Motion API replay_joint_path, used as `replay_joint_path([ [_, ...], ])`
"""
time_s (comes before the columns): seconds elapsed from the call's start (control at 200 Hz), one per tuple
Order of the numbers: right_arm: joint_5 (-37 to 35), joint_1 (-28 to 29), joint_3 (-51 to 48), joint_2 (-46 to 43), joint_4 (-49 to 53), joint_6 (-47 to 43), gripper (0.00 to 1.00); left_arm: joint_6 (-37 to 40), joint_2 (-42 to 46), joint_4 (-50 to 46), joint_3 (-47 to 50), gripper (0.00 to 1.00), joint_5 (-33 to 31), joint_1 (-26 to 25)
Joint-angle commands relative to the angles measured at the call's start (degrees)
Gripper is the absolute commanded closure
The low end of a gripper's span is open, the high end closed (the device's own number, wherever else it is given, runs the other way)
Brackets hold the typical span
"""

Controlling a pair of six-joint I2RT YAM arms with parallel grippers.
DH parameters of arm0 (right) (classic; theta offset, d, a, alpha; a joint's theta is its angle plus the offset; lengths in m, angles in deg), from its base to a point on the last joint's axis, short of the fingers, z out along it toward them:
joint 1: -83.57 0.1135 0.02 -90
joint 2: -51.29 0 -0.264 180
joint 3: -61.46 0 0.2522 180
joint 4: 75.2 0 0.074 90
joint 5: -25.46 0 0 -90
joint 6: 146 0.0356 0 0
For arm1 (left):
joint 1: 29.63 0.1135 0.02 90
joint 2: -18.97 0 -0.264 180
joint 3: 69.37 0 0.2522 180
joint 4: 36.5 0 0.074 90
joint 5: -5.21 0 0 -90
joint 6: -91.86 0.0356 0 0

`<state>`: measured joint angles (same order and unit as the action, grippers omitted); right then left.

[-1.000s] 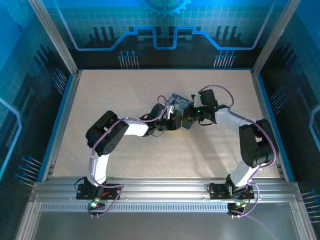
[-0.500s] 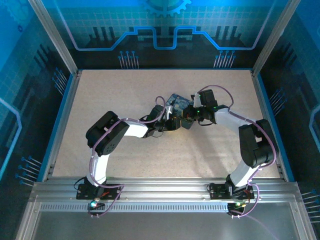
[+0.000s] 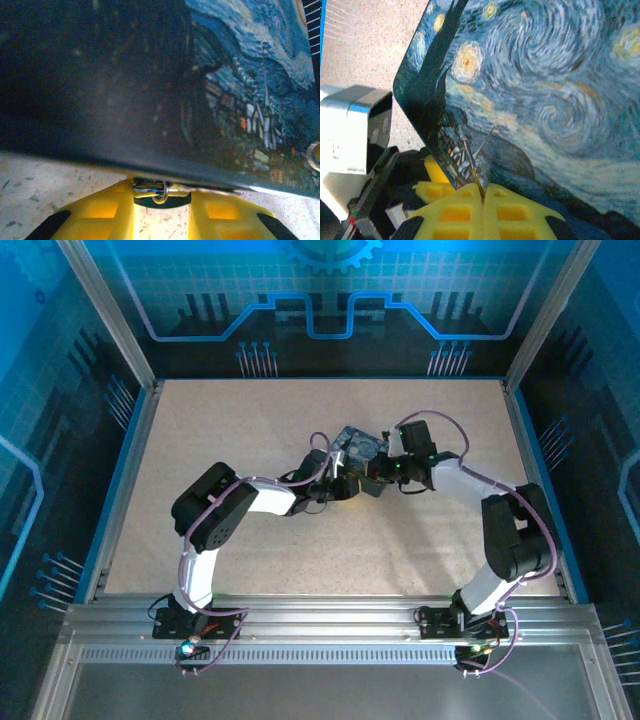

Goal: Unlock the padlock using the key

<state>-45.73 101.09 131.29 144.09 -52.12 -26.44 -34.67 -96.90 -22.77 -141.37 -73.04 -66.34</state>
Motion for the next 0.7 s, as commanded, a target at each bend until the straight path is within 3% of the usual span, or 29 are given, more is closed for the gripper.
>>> replay_joint_path([
  [0.0, -0.97, 0.39, -0.59, -5.34, 2.27, -4.83, 1.00, 0.85, 4.08, 0.68, 1.51, 0.75, -0.90, 0.19],
  [0.41, -0.20, 1.43, -13.32, -22.49, 2.64, -11.61, 1.00, -2.93, 10.19, -2.41, 3.17, 0.79, 0.28, 0.07],
  [0.695, -4.85, 7.22, -21.24, -25.17, -2.15, -14.18, 1.00, -7.45, 12.71, -4.67, 3.82, 0.81, 2.32, 0.08],
])
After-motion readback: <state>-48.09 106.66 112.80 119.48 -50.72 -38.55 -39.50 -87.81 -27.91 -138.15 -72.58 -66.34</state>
